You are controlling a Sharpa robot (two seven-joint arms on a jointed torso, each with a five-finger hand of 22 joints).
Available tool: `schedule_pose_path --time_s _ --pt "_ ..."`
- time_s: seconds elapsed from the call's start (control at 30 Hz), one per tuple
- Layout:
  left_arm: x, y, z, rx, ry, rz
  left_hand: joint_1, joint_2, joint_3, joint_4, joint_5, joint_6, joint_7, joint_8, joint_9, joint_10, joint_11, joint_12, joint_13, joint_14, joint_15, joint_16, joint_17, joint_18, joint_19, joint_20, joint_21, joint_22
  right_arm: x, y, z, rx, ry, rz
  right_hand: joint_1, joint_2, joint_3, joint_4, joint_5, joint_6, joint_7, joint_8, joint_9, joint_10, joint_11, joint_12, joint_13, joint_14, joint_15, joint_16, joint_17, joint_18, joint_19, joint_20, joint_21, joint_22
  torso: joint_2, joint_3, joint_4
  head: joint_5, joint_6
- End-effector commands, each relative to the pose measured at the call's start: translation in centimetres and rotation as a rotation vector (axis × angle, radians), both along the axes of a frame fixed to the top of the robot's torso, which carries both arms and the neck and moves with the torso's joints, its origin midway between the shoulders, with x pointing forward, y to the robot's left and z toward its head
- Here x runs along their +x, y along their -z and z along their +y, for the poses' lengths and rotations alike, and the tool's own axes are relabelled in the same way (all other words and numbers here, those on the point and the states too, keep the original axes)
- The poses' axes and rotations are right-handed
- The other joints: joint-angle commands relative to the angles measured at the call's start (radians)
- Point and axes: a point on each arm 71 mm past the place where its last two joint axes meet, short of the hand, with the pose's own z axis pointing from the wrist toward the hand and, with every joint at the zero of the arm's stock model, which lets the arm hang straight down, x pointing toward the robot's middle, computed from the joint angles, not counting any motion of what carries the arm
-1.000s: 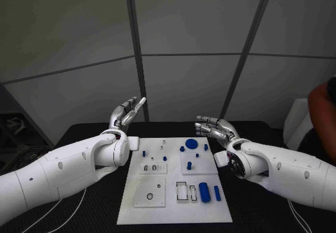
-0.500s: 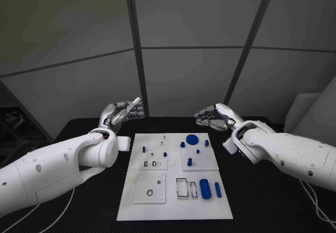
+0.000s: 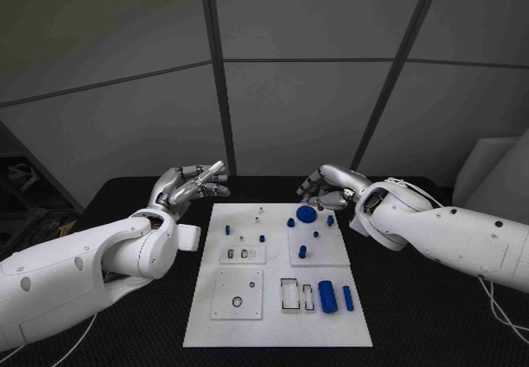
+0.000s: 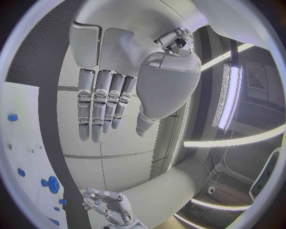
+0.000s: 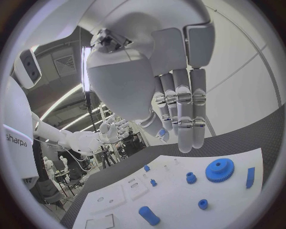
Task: Assemble the parts on the task board
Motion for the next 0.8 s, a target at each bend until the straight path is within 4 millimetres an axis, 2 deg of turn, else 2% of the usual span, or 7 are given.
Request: schedule_pose_path --time_s 0.03,0.1,0.17,0.27,0.47,0.67,0.8 --pt "-0.6 -0.4 -0.9 0.001 0.059 -0.003 0.009 0.0 0.0 -0.008 0.0 0.008 -0.002 -0.007 -0.002 0.007 -0.001 -0.007 -0.002 0.004 0.001 0.008 0.007 -0.011 0.005 0.0 0.007 0.002 0.1 0.3 0.4 -0.194 0.022 -0.027 -0.04 -0.066 0.042 0.044 -0.004 -0.037 -0.022 -0.03 0.0 -0.053 -0.01 -0.015 0.003 0.07 -0.011 0.378 0.349 0.022 0.055 -0.014 0.138 0.079 0.032 -0.0038 0.0066 -0.004 0.001" --pt "-0.9 -0.5 -1.1 0.0 0.07 -0.006 0.009 0.001 0.0 -0.008 0.0 0.008 -0.002 -0.008 -0.002 0.007 -0.001 -0.008 -0.003 0.003 0.001 0.01 0.009 -0.011 0.006 0.0 0.008 0.003 0.1 0.3 0.6 -0.222 0.023 -0.032 -0.037 -0.076 0.054 0.054 0.003 -0.038 -0.027 -0.029 0.001 -0.061 -0.005 -0.015 0.004 0.071 -0.012 0.49 0.474 0.009 0.088 -0.012 0.209 0.165 0.043 -0.0062 0.0083 -0.006 0.006" --pt "-1.1 -0.6 -1.4 -0.002 0.082 -0.008 0.009 0.001 -0.001 -0.009 0.0 0.008 -0.002 -0.009 -0.003 0.007 -0.001 -0.009 -0.003 0.003 0.001 0.011 0.011 -0.012 0.006 -0.001 0.009 0.004 0.1 0.4 0.8 -0.253 0.025 -0.037 -0.033 -0.084 0.071 0.066 0.008 -0.036 -0.03 -0.029 0.002 -0.066 -0.007 -0.013 0.005 0.067 -0.009 0.575 0.568 -0.005 0.12 -0.009 0.284 0.26 0.051 -0.0067 0.0098 -0.008 0.008" --pt "-1.3 -0.8 -1.7 -0.004 0.095 -0.009 0.009 0.001 -0.002 -0.009 0.0 0.008 -0.002 -0.01 -0.003 0.007 0.0 -0.011 -0.003 0.002 0.001 0.013 0.013 -0.012 0.006 -0.001 0.01 0.004 0.1 0.4 1.1 -0.286 0.029 -0.043 -0.033 -0.094 0.082 0.077 0.009 -0.035 -0.034 -0.028 0.002 -0.072 -0.003 -0.014 0.005 0.069 -0.009 0.658 0.661 -0.018 0.152 -0.007 0.357 0.355 0.062 -0.0072 0.012 -0.01 0.013" --pt "-1.5 -0.8 -2.0 -0.007 0.108 -0.007 0.008 0.001 -0.003 -0.009 0.0 0.008 -0.001 -0.011 -0.004 0.006 0.0 -0.012 -0.004 0.001 0.001 0.014 0.014 -0.012 0.006 -0.001 0.011 0.005 0.2 0.4 1.6 -0.317 0.037 -0.049 -0.03 -0.104 0.093 0.089 0.009 -0.038 -0.037 -0.029 0.002 -0.087 0.001 -0.016 0.005 0.062 -0.006 0.704 0.709 -0.023 0.157 -0.003 0.393 0.396 0.077 -0.0087 0.0159 -0.014 0.013" --pt "-1.6 -0.9 -2.1 -0.008 0.113 -0.005 0.008 0.002 -0.004 -0.009 0.0 0.007 -0.001 -0.013 -0.005 0.006 0.001 -0.014 -0.004 -0.001 0.001 0.015 0.017 -0.012 0.006 -0.001 0.013 0.006 0.2 0.4 2.0 -0.328 0.034 -0.051 -0.028 -0.104 0.099 0.096 0.009 -0.042 -0.04 -0.03 0.001 -0.09 0.002 -0.013 0.006 0.065 -0.005 0.746 0.758 -0.029 0.173 -0.001 0.428 0.442 0.083 -0.0096 0.019 -0.018 0.011" --pt "-1.6 -0.9 -2.1 -0.008 0.115 -0.004 0.008 0.002 -0.004 -0.009 0.0 0.007 -0.001 -0.013 -0.005 0.006 0.001 -0.014 -0.004 -0.001 0.001 0.015 0.017 -0.012 0.006 -0.001 0.013 0.006 0.3 0.5 2.2 -0.333 0.031 -0.048 -0.027 -0.105 0.103 0.1 0.01 -0.044 -0.042 -0.03 0.001 -0.087 0.001 -0.011 0.007 0.066 -0.005 0.767 0.782 -0.033 0.182 0.0 0.448 0.469 0.082 -0.0093 0.0175 -0.018 0.009"
